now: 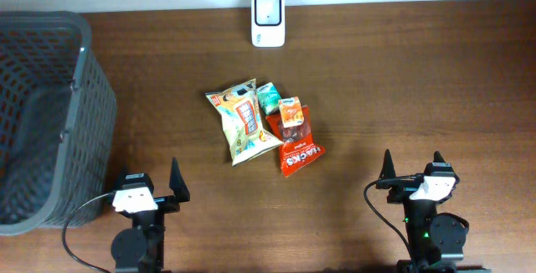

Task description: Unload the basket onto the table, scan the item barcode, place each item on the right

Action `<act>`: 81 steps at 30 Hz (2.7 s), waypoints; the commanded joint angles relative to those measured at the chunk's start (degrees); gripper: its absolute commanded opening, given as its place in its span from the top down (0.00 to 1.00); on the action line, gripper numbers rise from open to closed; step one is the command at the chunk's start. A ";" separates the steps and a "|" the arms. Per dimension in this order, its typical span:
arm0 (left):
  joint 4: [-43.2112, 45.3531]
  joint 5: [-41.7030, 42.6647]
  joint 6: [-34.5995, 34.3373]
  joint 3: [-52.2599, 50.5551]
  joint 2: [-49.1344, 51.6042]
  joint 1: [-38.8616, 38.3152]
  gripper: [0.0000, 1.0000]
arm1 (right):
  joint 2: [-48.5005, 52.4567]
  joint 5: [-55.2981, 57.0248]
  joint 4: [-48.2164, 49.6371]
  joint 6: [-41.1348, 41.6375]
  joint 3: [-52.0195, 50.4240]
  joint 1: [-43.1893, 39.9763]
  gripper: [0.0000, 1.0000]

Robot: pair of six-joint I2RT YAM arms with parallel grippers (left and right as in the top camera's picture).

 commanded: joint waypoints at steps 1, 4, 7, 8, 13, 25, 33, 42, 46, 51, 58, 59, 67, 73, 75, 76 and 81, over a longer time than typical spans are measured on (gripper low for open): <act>0.15 0.20 -0.46 -0.44 0.24 0.68 0.01 | -0.44 0.46 -0.09 0.31 -0.52 -0.17 0.02; 0.17 0.17 -0.46 -0.44 0.09 0.68 0.01 | -0.44 0.46 -0.09 0.31 -0.52 -0.17 0.01; 0.17 0.17 -0.46 -0.44 0.09 0.55 0.01 | -0.44 0.46 -0.09 0.31 -0.52 -0.17 0.02; 0.17 0.20 -0.46 -0.44 0.09 0.22 0.01 | -0.44 0.46 -0.09 0.31 -0.52 -0.17 0.01; 0.17 0.20 -0.46 -0.44 0.09 -2.03 0.01 | -0.44 0.46 -0.09 0.31 -0.52 -0.17 0.02; 0.17 0.20 -0.46 -0.44 0.09 -2.43 0.01 | -0.44 0.48 -0.04 0.31 -0.52 -0.17 0.01; 0.17 0.20 -0.46 -0.44 0.09 -2.43 0.01 | -0.44 -24.92 6.82 21.57 -0.52 -0.15 0.01; 0.17 0.20 -0.46 -0.44 0.09 -2.43 0.01 | 0.13 -27.32 32.20 24.55 3.10 -0.17 0.01; 0.17 0.20 -0.46 -0.44 0.09 -2.43 0.01 | 5.66 -26.51 20.09 14.99 15.45 -0.17 0.02; 0.17 0.20 -0.46 -0.44 0.09 -2.43 0.01 | 28.35 -30.10 -12.55 2.67 41.57 -0.17 0.01; 0.17 0.20 -0.46 -0.44 0.09 -2.43 0.01 | 60.70 -50.51 -38.95 4.24 70.38 -0.17 0.02; 0.17 0.20 -0.46 -0.44 0.09 -2.43 0.01 | 63.78 -54.93 -39.95 5.11 72.24 -0.17 0.02; 0.17 0.20 -0.46 -0.44 0.11 -2.43 0.01 | 83.14 -53.29 -41.22 5.79 74.14 2.95 0.03; 0.17 0.20 -0.46 -0.44 0.11 -2.43 0.01 | 90.25 -28.06 -41.97 9.90 74.12 12.09 0.19; 0.17 0.20 -0.46 -0.44 0.11 -2.43 0.01 | 92.83 -24.39 -38.16 12.61 74.12 14.80 0.27; 0.17 0.20 -0.46 -0.44 0.09 -2.43 0.01 | 94.05 -22.16 -36.46 13.88 74.12 15.82 0.28; 0.17 0.20 -0.46 -0.44 0.09 -2.43 0.01 | 101.79 -19.02 -27.23 14.32 74.12 19.26 0.29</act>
